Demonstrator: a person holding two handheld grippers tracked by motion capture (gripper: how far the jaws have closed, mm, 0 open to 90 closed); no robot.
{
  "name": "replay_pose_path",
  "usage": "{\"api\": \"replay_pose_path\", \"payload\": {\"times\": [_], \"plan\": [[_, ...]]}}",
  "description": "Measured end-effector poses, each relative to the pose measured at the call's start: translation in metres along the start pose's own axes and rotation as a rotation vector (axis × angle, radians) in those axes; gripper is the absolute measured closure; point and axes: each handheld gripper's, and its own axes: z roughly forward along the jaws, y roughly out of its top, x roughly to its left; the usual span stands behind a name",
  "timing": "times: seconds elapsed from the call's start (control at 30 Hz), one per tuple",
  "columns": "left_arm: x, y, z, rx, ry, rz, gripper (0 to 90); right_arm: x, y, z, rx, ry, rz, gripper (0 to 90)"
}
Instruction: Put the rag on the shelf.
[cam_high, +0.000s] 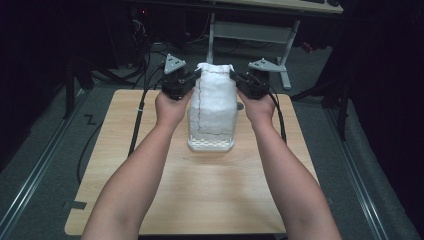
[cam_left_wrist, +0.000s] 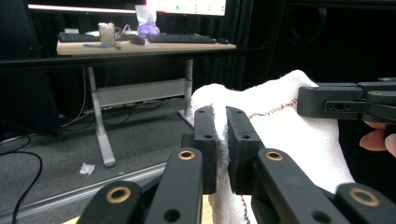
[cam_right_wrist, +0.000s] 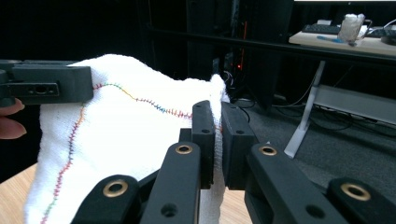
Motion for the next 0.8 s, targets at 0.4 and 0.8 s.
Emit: {"api": "replay_pose_path", "payload": {"times": [0.4,0.8], "plan": [[0.013,-0.025,0.020,0.152,0.000,-0.056,82.7,-0.005,-0.027,0.024,0.104,-0.025,-0.010,85.5],[0.027,-0.037,0.015,0.144,-0.007,-0.138,59.2,-0.012,-0.038,0.027,0.153,-0.026,0.009,70.1]]}}
